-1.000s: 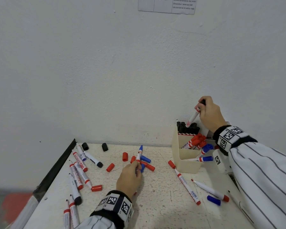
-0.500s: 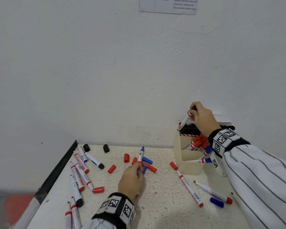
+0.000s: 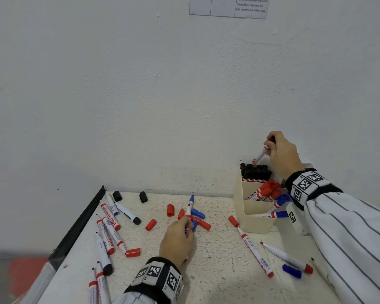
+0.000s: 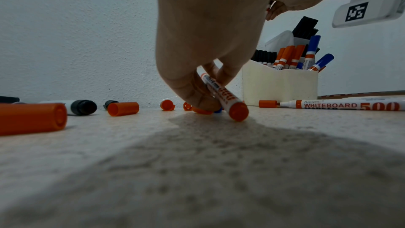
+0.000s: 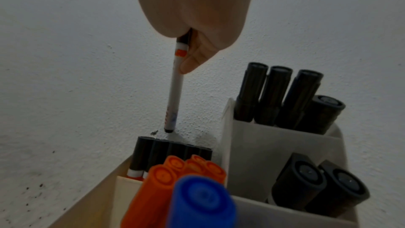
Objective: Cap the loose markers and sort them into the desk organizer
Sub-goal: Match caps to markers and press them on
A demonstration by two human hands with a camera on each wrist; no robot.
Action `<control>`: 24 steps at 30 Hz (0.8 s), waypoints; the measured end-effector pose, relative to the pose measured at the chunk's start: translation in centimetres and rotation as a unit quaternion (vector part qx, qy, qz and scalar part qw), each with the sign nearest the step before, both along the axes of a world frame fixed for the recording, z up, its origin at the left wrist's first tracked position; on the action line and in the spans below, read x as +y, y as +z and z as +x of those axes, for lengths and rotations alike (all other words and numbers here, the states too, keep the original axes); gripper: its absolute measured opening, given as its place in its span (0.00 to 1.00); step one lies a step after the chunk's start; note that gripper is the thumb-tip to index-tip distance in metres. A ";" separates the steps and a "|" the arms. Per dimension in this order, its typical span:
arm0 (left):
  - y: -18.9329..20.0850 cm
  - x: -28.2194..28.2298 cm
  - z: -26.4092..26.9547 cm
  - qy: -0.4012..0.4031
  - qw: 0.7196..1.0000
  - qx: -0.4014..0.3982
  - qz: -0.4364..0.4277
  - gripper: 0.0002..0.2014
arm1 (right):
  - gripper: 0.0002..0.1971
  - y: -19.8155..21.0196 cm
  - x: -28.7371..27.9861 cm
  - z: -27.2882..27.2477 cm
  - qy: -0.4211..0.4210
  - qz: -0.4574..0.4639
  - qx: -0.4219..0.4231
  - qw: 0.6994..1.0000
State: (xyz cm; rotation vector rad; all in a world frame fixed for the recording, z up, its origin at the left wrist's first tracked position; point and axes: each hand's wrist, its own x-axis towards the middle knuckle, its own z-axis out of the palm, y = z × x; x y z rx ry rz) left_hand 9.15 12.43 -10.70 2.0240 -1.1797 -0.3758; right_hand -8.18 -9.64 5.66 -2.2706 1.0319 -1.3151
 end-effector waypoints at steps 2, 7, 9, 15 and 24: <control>0.0 0.0 0.0 -0.001 1.000 0.000 -0.001 0.02 | 0.07 -0.1 0.1 0.1 0.019 0.002 -0.017 1.000; 0.0 0.1 0.0 -0.003 1.000 0.001 -0.008 0.03 | 0.09 -0.2 0.2 0.4 0.007 0.000 0.023 1.000; 0.0 0.2 0.0 -0.005 1.000 -0.004 -0.011 0.03 | 0.10 0.1 0.2 0.4 -0.016 -0.005 0.043 0.999; -0.1 0.1 0.0 -0.001 1.000 0.003 -0.009 0.02 | 0.09 0.0 0.2 0.7 0.024 -0.003 0.024 0.999; -0.2 0.0 0.0 0.004 1.000 0.017 -0.015 0.03 | 0.16 0.4 0.0 1.7 -0.036 -0.001 0.097 0.995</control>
